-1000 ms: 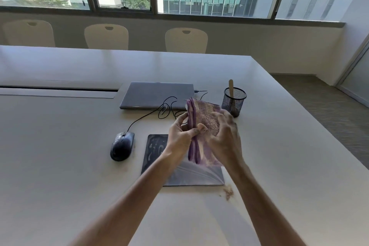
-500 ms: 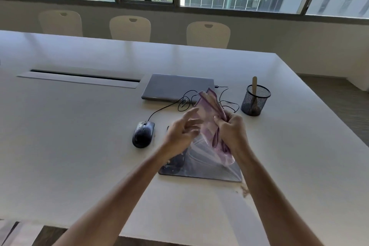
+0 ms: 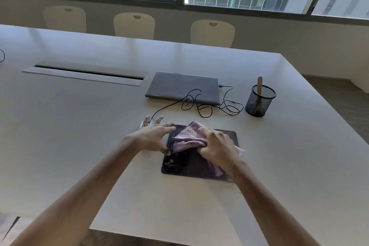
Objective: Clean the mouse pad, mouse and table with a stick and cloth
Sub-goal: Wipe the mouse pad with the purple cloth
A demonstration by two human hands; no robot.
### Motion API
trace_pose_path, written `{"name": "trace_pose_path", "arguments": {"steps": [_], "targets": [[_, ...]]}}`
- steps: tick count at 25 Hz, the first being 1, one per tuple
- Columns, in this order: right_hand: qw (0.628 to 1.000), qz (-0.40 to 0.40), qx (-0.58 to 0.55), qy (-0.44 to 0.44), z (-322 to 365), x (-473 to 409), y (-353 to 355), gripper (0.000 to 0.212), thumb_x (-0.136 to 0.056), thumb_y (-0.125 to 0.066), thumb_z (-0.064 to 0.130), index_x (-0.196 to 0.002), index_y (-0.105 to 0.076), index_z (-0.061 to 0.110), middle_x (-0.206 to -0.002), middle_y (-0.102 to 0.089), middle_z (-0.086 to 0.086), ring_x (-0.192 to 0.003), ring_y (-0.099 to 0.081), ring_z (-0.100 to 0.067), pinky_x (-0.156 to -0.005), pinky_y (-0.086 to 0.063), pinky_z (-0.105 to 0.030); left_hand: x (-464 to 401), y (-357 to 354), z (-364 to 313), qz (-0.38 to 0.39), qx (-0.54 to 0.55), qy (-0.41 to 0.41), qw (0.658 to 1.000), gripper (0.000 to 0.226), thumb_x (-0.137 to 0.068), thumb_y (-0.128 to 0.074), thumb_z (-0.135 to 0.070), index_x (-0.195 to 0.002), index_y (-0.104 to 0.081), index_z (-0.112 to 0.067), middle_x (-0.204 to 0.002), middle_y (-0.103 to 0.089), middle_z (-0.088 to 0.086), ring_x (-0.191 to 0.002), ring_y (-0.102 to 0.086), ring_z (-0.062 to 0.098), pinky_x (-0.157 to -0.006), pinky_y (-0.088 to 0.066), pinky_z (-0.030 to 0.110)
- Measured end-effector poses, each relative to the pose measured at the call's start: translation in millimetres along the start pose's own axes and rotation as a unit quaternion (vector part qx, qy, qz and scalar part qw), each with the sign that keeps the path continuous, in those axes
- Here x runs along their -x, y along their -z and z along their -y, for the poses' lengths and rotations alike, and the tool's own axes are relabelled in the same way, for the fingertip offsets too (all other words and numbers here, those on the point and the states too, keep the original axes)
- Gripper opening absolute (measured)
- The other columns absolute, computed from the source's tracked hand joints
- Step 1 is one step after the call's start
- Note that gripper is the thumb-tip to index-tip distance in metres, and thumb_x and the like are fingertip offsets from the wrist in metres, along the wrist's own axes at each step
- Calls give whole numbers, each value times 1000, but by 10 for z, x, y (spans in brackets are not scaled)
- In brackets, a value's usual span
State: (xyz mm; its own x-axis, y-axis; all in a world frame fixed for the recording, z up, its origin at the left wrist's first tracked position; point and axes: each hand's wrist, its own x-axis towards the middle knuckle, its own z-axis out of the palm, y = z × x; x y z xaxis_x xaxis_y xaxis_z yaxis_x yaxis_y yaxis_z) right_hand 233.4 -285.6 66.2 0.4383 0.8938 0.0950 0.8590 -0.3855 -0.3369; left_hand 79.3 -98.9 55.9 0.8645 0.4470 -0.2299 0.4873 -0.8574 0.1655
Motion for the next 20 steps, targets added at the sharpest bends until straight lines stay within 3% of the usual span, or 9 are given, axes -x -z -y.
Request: {"name": "trace_pose_path", "arguments": {"steps": [2, 5, 9, 13, 20], "targets": [[999, 40, 33, -8, 16, -28, -53, 80, -68, -62, 33, -144, -39, 26, -143, -52, 1, -115, -57, -31, -87, -48, -39, -31, 23, 5, 25, -13, 14, 1000, 108, -64, -75, -59, -152, -18, -30, -160, -11, -16, -147, 15, 19, -109, 20, 52], [994, 59, 85, 24, 47, -139, -127, 92, -66, -62, 40, -150, -27, 28, -155, -36, 3, -131, -44, -28, -100, -43, -43, -77, 82, 5, 59, -37, 25, 997, 118, -59, -77, -64, -153, -15, -29, -160, -9, -16, -146, 16, 20, -109, 21, 55], [993, 99, 57, 23, -10, -283, -249, 76, -80, -57, 34, -151, -30, 31, -161, -25, 5, -147, -23, -20, -118, -22, -45, -122, 136, -14, 77, -54, 33, 995, 123, -55, -77, -67, -153, -14, -30, -160, -10, -17, -147, 14, 22, -110, 19, 57], [995, 90, -37, 11, -70, -332, -382, 66, -88, -48, 20, -152, -31, 29, -162, -19, 9, -151, -10, -13, -122, -4, -38, -133, 108, 14, 81, -32, 26, 996, 121, -54, -79, -65, -152, -16, -32, -159, -11, -20, -147, 13, 22, -109, 18, 59], [995, 50, -78, 33, -1, -352, -461, 64, -89, -46, 15, -151, -34, 17, -161, -26, 2, -149, -12, -8, -122, -3, -28, -183, 92, 49, 60, -27, -10, 998, 110, -49, -82, -63, -144, -29, -46, -157, -20, -20, -147, 8, 26, -106, 17, 64]]}}
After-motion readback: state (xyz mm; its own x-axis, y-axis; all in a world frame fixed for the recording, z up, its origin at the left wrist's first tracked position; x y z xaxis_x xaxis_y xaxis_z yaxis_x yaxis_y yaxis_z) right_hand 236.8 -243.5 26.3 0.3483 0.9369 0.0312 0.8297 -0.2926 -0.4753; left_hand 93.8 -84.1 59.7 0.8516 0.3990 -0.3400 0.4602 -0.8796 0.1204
